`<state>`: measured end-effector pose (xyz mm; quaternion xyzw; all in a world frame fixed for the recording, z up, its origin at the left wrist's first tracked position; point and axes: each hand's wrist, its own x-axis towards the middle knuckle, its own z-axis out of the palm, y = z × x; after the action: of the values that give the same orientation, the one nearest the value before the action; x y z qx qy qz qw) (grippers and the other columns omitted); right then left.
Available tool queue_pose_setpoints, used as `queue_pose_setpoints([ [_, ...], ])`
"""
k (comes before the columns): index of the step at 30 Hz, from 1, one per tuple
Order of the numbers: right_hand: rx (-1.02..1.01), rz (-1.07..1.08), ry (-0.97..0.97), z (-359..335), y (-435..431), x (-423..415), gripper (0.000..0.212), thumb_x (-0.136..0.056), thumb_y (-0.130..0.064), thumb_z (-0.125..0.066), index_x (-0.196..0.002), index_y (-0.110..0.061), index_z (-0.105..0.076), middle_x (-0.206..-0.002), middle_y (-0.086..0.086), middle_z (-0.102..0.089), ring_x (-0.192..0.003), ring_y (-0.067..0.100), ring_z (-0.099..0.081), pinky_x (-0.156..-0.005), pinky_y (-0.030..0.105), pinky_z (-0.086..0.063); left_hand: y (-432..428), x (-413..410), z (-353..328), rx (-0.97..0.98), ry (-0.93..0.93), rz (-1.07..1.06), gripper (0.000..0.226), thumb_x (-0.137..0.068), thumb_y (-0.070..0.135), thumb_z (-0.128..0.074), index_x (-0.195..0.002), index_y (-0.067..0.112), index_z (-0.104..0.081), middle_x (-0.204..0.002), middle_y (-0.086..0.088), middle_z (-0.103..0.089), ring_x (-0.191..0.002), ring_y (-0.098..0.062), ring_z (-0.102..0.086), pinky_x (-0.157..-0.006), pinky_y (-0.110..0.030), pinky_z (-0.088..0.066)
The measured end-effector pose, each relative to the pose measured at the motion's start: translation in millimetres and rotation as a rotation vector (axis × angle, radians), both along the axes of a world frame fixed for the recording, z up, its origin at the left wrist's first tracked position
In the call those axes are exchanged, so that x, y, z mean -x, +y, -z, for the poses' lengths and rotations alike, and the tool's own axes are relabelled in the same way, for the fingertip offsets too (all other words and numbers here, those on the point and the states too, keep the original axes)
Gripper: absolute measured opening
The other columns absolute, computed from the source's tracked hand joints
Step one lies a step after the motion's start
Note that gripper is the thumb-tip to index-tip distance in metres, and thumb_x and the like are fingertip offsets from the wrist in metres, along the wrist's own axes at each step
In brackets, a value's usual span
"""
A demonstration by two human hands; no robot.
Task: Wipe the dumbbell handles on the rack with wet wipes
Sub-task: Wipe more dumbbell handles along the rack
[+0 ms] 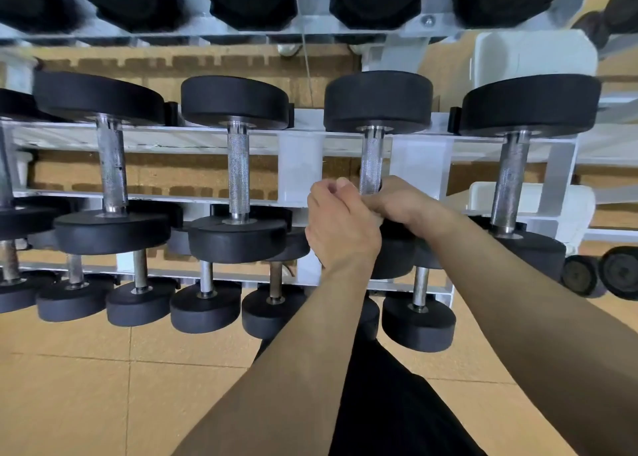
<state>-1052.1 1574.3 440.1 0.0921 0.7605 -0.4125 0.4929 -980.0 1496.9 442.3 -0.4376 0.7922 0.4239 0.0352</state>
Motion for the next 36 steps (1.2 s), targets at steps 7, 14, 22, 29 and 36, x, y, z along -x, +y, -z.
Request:
queue_pose_setpoints([
  [7,0.04,0.279,0.136,-9.6,29.8,-26.9,0.025,-0.08,-0.007,-0.084,-0.093,-0.023,-0.069,-0.088,-0.003,-0.068,-0.072,0.003,-0.063,-0.067,0.013,-0.053,-27.5,18.3,5.4,-0.365,-0.197,0.17,0.018,-0.09,0.035,-0.052,-0.101,0.024,-0.062,-0.098,0.002,-0.067,-0.099,-0.026,-0.062,-0.092,-0.036,-0.047],
  [14,0.122,0.716,0.124,5.8,46.7,-26.1,0.033,-0.085,0.008,-0.054,-0.098,-0.014,-0.075,-0.084,0.006,-0.064,-0.075,0.019,-0.06,-0.076,0.03,-0.05,-57.5,25.1,4.4,-0.466,-0.128,0.356,0.016,-0.096,0.004,-0.061,-0.094,0.019,-0.061,-0.081,0.003,-0.063,-0.065,-0.011,-0.062,-0.055,-0.014,-0.048],
  [22,-0.103,0.523,0.253,11.8,46.3,-14.2,0.02,-0.098,-0.025,-0.053,-0.106,-0.018,-0.07,-0.091,-0.004,-0.064,-0.087,0.023,-0.068,-0.073,0.036,-0.054,-56.1,29.0,2.6,-0.273,0.017,0.124,0.025,-0.089,0.007,-0.059,-0.085,0.03,-0.067,-0.086,0.011,-0.067,-0.09,-0.014,-0.066,-0.082,-0.021,-0.052],
  [29,0.036,0.44,0.601,-16.2,31.4,-14.1,0.038,-0.092,-0.007,-0.052,-0.122,-0.026,-0.064,-0.123,-0.008,-0.061,-0.101,0.003,-0.057,-0.085,0.008,-0.04,-69.3,38.2,-54.9,-0.245,0.241,0.418,0.032,-0.087,-0.003,-0.053,-0.093,0.026,-0.065,-0.085,0.006,-0.062,-0.077,-0.006,-0.06,-0.073,-0.016,-0.048],
  [36,0.599,0.007,0.239,-37.6,13.8,-1.4,0.05,-0.079,-0.017,-0.065,-0.126,-0.002,-0.064,-0.116,0.012,-0.065,-0.109,0.024,-0.061,-0.103,0.041,-0.047,-77.9,34.6,-79.0,-0.372,0.423,0.479,0.023,-0.092,-0.001,-0.063,-0.106,0.017,-0.065,-0.081,0.007,-0.068,-0.082,-0.008,-0.066,-0.074,-0.026,-0.052],
])
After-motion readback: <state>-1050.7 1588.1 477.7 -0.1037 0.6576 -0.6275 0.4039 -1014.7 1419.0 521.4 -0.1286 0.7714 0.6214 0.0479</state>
